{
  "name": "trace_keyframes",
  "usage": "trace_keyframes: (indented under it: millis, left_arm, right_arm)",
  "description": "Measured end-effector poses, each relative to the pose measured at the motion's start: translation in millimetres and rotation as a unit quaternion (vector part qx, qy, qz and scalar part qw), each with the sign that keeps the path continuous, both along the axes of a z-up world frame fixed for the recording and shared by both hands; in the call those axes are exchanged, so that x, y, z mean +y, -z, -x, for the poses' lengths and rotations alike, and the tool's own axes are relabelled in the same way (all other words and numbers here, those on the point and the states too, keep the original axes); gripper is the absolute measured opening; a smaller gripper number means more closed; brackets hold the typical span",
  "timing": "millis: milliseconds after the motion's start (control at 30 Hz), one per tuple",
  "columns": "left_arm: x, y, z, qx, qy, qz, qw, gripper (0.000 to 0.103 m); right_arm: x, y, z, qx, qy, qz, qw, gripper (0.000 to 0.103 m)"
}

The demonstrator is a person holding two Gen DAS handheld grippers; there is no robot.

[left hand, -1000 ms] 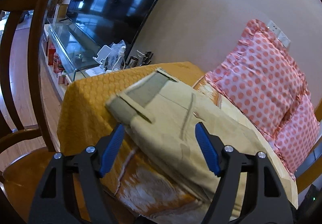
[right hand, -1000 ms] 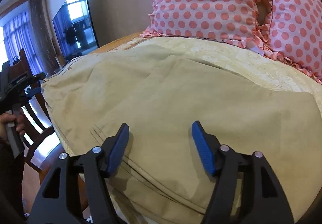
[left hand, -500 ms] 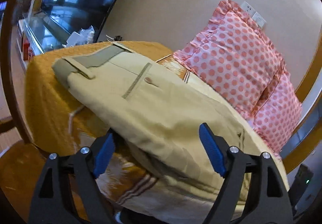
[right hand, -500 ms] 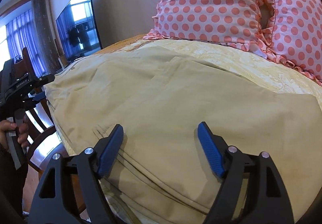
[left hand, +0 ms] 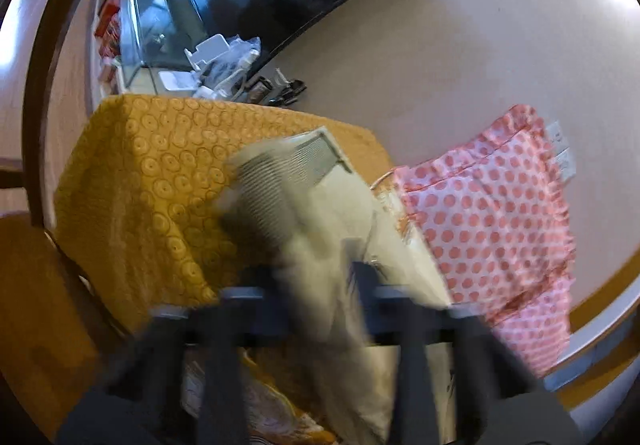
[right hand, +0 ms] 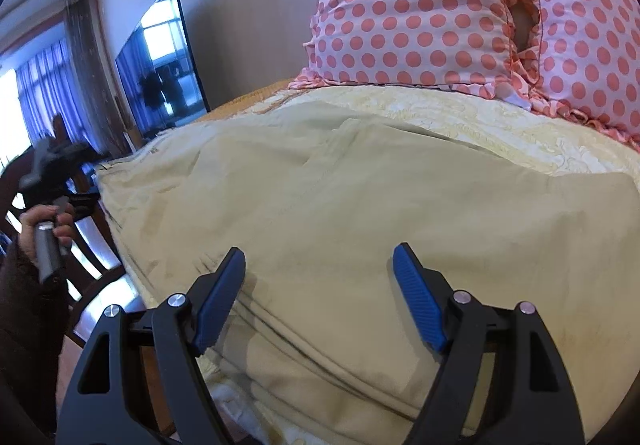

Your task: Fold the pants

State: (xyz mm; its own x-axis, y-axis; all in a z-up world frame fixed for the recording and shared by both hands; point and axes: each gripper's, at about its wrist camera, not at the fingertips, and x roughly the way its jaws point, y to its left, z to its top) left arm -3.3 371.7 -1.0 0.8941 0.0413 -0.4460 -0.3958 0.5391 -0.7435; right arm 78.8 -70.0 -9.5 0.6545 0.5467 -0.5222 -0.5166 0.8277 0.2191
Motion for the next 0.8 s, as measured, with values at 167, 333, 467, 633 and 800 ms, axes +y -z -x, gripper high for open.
trace_keyframes:
  millis: [167,333,467,633,800]
  left_arm:
    - [-35.0,-46.4,-10.5,-0.003,0.031,-0.099,0.9946,0.009]
    - [-131.9,-112.1,-43.1,-0.038,0.153,-0.22,0.9627,0.007]
    - [-239.4,-142.1,-60.8,-0.087,0.281,-0.264,0.9187,0.007]
    - [-379.9,-116.8,-80.2,-0.088,0.459,-0.25,0.8479,0.008]
    - [-459.7,-28.1,-89.8,0.02,0.547,-0.258,0.796,0.008]
  right_arm:
    - [-20.7,-5.5,8.3,0.003,-0.005,-0.034,0.999,0.078]
    - [-63.2,-20.1,21.0,-0.028,0.039,-0.071,0.996,0.078]
    - [-109.9,-26.2,30.1,-0.041,0.112,-0.09,0.989,0.079]
    - [-168.9,-23.2,43.7,-0.039,0.201,-0.11,0.973,0.079]
    - [-221.8,-12.4,56.3,-0.019,0.277,-0.123,0.953,0.08]
